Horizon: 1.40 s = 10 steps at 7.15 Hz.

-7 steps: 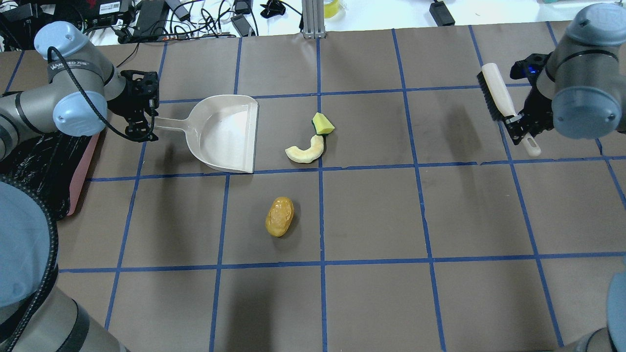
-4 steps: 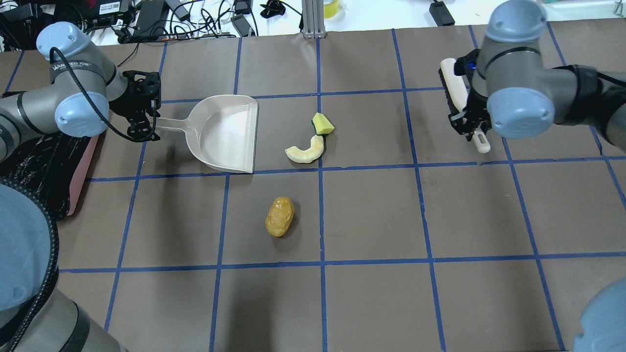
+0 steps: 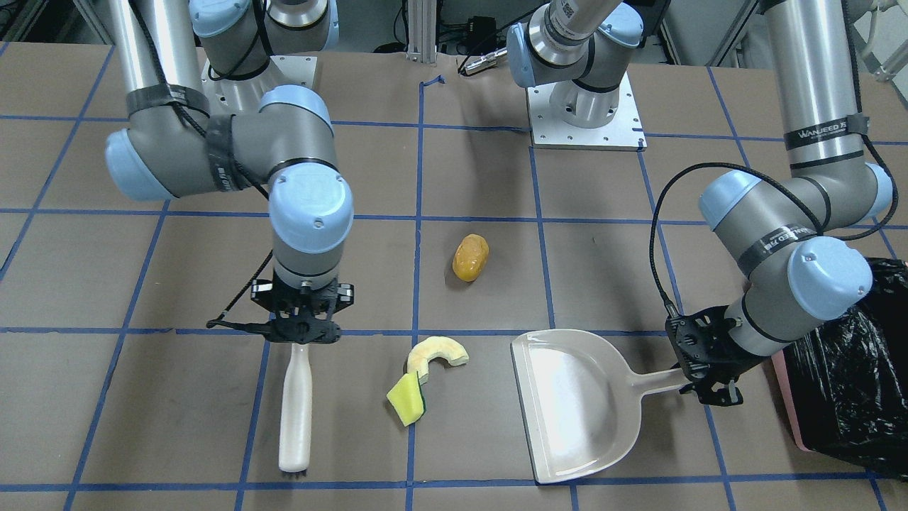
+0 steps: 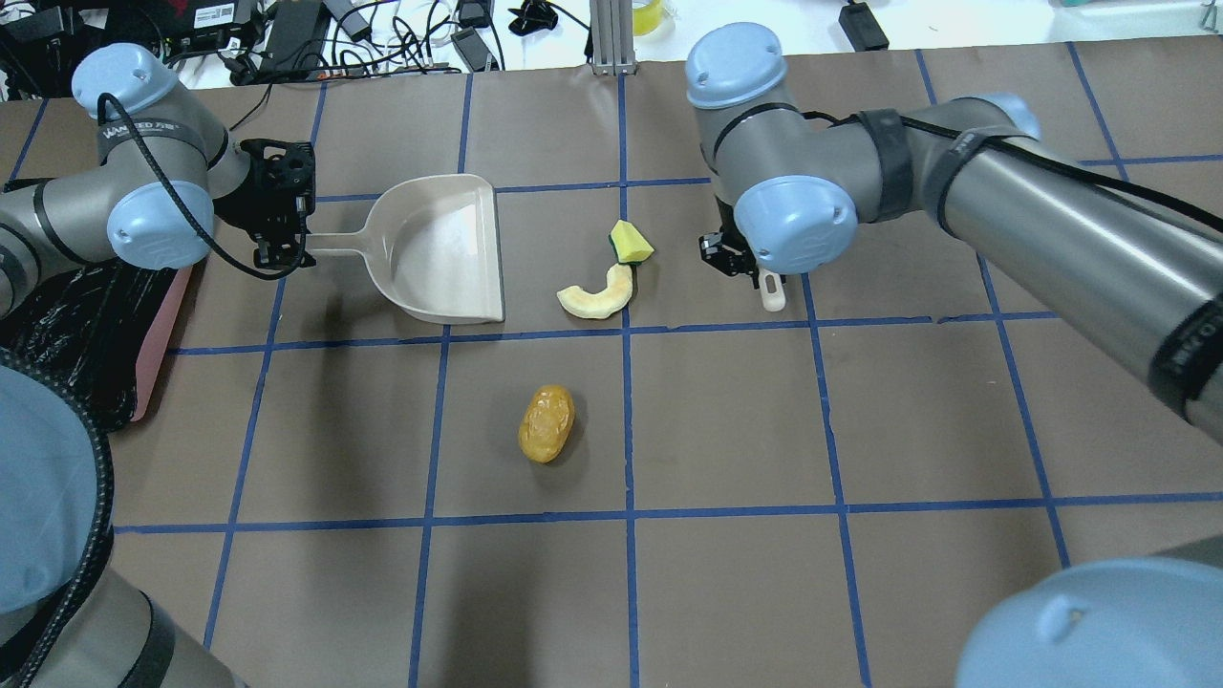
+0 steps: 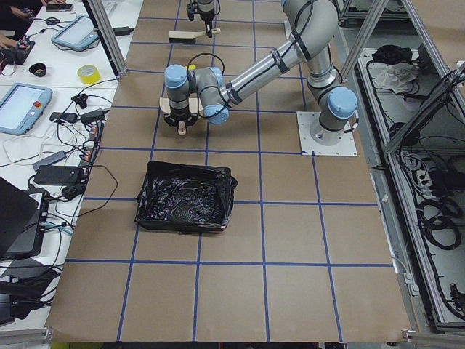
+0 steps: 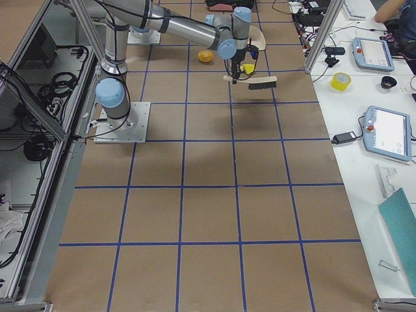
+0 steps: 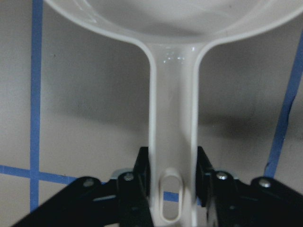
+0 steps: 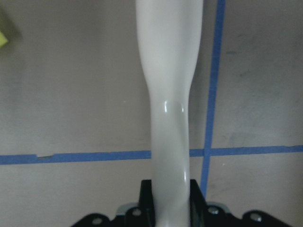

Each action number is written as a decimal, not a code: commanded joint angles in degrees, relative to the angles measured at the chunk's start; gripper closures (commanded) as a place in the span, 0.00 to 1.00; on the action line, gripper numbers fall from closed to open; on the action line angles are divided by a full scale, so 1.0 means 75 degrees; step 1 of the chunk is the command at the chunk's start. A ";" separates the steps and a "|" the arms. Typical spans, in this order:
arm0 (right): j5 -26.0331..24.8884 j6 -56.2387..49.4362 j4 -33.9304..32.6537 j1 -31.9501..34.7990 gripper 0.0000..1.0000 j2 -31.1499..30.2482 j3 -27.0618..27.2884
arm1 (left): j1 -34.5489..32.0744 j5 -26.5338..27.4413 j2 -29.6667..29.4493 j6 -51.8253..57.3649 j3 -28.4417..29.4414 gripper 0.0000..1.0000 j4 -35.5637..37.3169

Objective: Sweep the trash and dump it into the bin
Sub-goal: 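Sweep the sponge and peel into the dustpan with the right-held brush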

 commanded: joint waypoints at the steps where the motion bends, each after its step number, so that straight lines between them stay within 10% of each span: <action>1: -0.0020 0.0790 0.0324 0.0897 0.97 0.0792 -0.0732 | -0.0008 0.0012 0.0089 0.0006 -0.0032 1.00 -0.0024; 10: 0.3034 0.3755 -0.0121 0.2024 0.96 0.1776 -0.1925 | -0.0219 0.0129 0.0136 -0.0217 -0.0091 1.00 -0.0012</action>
